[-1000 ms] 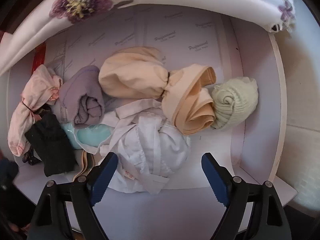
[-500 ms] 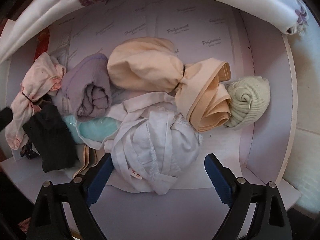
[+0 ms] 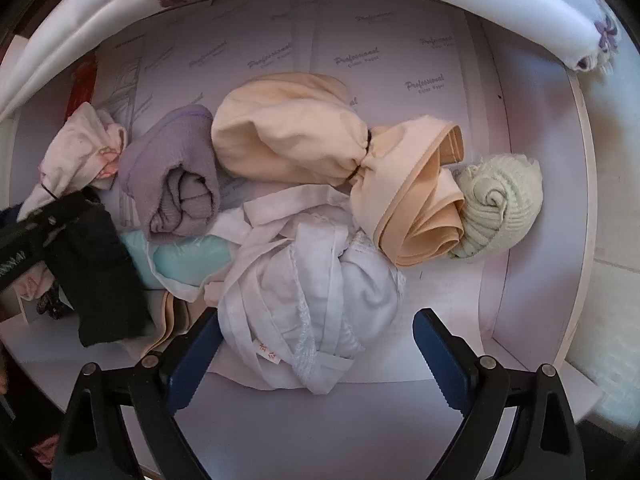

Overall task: Organize soft objects
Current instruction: 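Grasp the pink-white printed rolled garment in the drawer with the left tool, then carry the printed garment into the gold tray and open the left tool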

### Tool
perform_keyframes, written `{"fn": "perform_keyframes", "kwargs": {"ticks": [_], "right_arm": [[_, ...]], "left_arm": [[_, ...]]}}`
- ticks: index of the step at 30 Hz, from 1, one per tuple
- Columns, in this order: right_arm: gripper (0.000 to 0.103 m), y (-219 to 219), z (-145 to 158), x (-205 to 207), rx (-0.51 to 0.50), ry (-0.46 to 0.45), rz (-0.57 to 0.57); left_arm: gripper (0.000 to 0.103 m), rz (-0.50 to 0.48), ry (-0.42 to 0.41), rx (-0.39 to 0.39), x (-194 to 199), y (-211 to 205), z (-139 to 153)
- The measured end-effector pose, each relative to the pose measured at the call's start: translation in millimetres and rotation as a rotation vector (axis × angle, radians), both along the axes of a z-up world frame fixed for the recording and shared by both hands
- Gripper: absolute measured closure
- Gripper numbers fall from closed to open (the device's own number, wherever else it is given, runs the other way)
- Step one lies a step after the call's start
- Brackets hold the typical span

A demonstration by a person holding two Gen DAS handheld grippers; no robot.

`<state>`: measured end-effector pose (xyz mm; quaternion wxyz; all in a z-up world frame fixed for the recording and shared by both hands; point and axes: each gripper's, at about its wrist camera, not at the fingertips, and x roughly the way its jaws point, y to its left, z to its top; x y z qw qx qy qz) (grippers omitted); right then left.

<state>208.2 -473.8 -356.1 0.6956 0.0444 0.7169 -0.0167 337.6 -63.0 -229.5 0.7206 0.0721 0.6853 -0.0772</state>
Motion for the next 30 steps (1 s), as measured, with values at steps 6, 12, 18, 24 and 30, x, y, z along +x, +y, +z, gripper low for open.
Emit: {"fn": "perform_keyframes", "kwargs": {"ticks": [6,12,18,24,30], "right_arm": [[0.013,11,-2,4,-0.013,-0.023,0.027],[0.014,20,-6,5,-0.015,-0.027,0.035],[0.014,24,-9,0,-0.022,-0.031,0.044],[0.015,23,-13,-3,-0.015,-0.031,0.041],[0.015,21,-16,-4,-0.011,-0.026,0.043]], "left_arm": [[0.066,0.063,-0.042,-0.048,-12,6,23],[0.066,0.129,-0.056,-0.102,-34,16,47],[0.066,0.197,-0.148,-0.209,-44,28,95],[0.067,0.222,-0.243,-0.342,-36,25,146],[0.067,0.265,-0.26,-0.494,-4,18,183]]}}
